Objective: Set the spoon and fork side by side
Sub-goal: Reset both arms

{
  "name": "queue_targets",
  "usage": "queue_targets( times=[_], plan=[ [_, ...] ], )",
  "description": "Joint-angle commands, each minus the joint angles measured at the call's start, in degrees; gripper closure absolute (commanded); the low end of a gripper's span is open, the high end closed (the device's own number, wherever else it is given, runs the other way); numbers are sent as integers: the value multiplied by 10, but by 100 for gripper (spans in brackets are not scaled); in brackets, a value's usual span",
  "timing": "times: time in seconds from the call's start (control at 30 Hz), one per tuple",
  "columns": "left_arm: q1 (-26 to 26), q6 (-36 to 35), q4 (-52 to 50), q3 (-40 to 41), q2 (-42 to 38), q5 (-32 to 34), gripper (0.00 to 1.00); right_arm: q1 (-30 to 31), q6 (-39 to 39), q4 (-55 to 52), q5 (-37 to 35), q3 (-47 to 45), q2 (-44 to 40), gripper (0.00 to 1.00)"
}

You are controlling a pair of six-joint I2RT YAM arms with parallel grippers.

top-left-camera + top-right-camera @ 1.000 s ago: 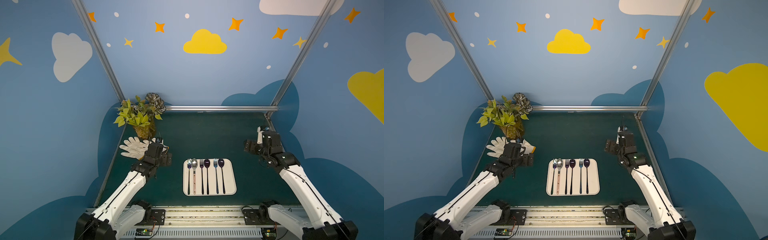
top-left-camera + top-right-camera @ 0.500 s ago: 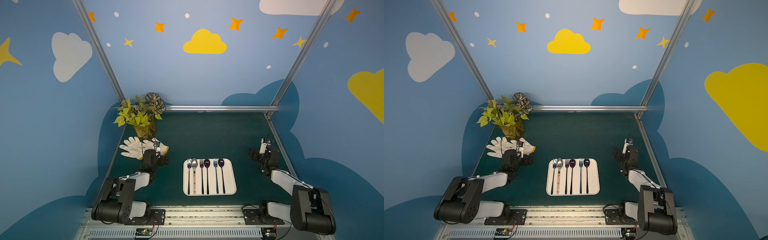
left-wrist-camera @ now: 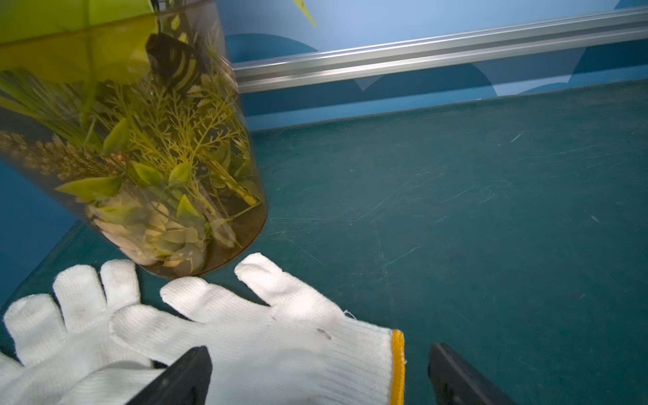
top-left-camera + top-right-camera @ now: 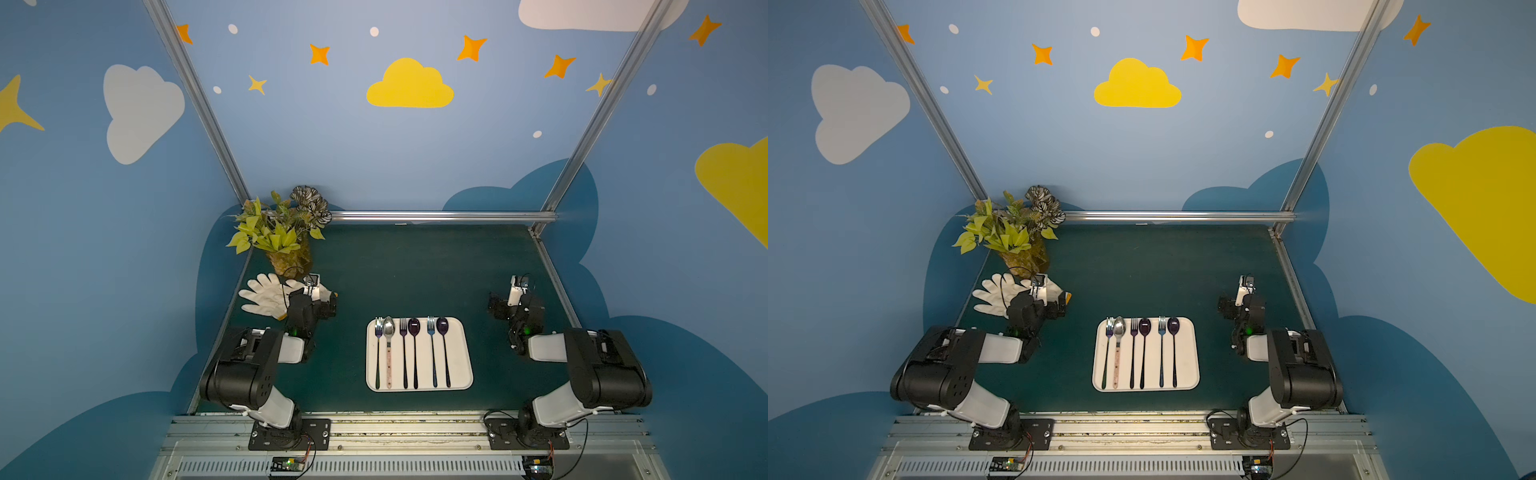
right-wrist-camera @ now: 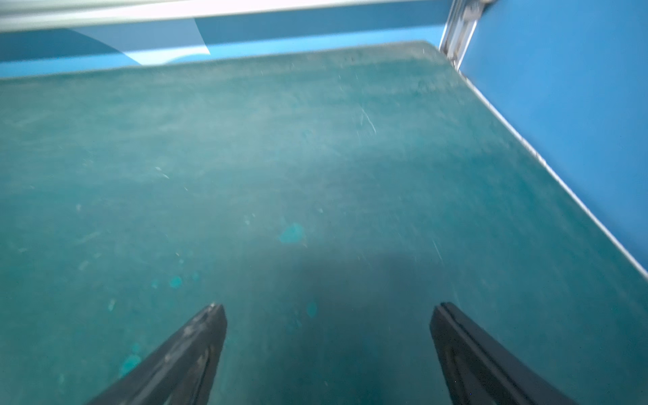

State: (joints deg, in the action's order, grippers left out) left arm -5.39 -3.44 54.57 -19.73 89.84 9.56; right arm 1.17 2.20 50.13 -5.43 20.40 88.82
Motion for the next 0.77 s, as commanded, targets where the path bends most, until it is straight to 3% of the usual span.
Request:
queue_targets(
  times=[0.0,0.73],
  plan=[
    [-4,-9,22,-1,6,4,0,-1,-9,36,-15,10,5,2],
    [7,-7,16,-3,5,-33,0,2,-14,42,-13,4,2,2]
  ],
)
